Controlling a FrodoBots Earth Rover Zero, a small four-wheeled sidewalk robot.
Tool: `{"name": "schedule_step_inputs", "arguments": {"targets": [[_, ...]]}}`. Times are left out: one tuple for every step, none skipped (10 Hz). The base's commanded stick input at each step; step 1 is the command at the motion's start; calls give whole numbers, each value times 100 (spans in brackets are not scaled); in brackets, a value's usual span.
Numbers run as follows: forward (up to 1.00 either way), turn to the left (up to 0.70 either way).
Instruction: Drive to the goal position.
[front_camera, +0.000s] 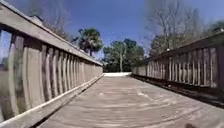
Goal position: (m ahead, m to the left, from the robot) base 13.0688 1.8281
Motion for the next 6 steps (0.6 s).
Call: {"name": "schedule_step_inputs", "arguments": {"targets": [[70,0],[70,0],[70,0],[70,0],[70,0],[70,0]]}}
